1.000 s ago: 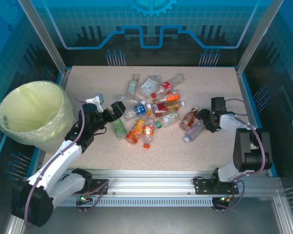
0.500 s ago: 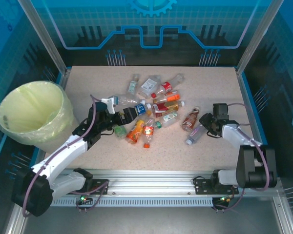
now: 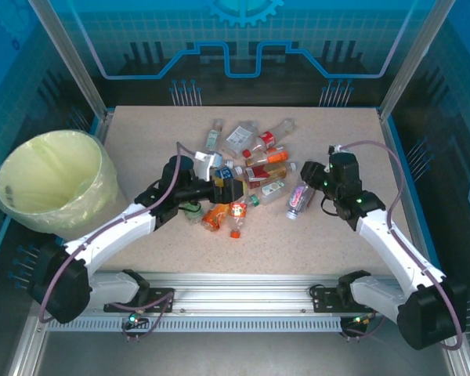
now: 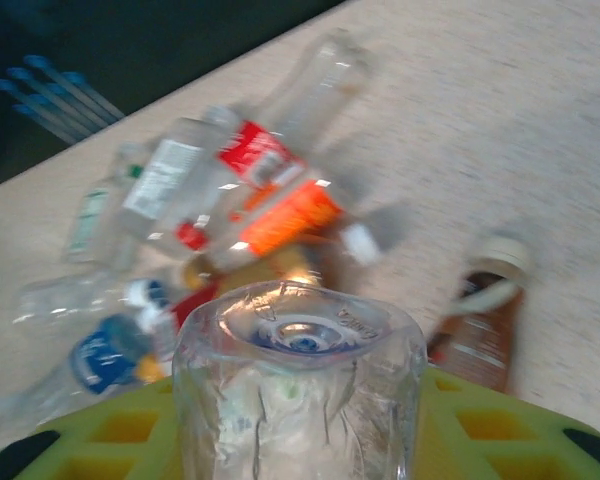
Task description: Put the plastic bottles in the bin
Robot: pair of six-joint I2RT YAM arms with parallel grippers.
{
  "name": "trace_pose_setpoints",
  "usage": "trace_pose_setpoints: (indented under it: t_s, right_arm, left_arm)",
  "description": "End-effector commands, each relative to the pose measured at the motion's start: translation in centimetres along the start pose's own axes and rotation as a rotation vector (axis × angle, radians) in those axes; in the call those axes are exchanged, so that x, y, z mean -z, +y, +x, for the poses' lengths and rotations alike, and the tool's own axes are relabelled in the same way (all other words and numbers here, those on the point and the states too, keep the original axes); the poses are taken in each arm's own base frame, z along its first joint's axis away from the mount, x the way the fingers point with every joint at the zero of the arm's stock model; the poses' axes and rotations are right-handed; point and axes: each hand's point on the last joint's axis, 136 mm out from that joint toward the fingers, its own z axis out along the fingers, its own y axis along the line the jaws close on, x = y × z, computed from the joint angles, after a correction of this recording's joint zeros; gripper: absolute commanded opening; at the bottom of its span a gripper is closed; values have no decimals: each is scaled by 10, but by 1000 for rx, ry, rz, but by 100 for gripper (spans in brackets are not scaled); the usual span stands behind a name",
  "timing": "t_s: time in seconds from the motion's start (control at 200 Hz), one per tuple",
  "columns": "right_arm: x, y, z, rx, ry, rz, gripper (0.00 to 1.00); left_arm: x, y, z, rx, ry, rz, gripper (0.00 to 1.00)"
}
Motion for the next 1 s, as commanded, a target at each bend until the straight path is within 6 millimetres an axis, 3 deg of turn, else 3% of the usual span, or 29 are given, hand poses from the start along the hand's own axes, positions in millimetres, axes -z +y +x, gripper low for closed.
trace_pose_setpoints:
  t_s: [0.0, 0.1, 0.125, 0.245, 0.415, 0.57, 0.79, 0.855, 0.995]
  right_arm:
    - [14, 59, -20, 59, -41, -222, 33]
    - [20, 93, -17, 65, -14, -368, 33]
    - [26, 106, -26, 67, -32, -410, 33]
    - [38, 141, -27, 56, -32, -540, 33]
    - [52, 178, -32, 20, -38, -677, 34]
    - [60, 198, -29, 46, -19, -736, 35]
    - [60, 206, -24, 74, 20, -762, 39]
    - [62, 209, -21, 104, 46, -769, 51]
    - [69, 211, -25, 143, 62, -756, 77]
  left_arm:
    - [-7, -43, -7, -92, 33, 180, 99]
    - [-15, -64, -4, -115, 77, 272, 99]
    - [-16, -69, -3, -121, 85, 294, 99]
    - [-23, -92, -2, -146, 119, 377, 99]
    - [-31, -107, -8, -133, 103, 436, 97]
    - [-28, -120, -16, -131, 80, 499, 84]
    - [-28, -112, -25, -140, 25, 422, 54]
    - [-30, -98, -31, -137, -7, 325, 46]
    - [-27, -56, -43, -138, -50, 25, 45]
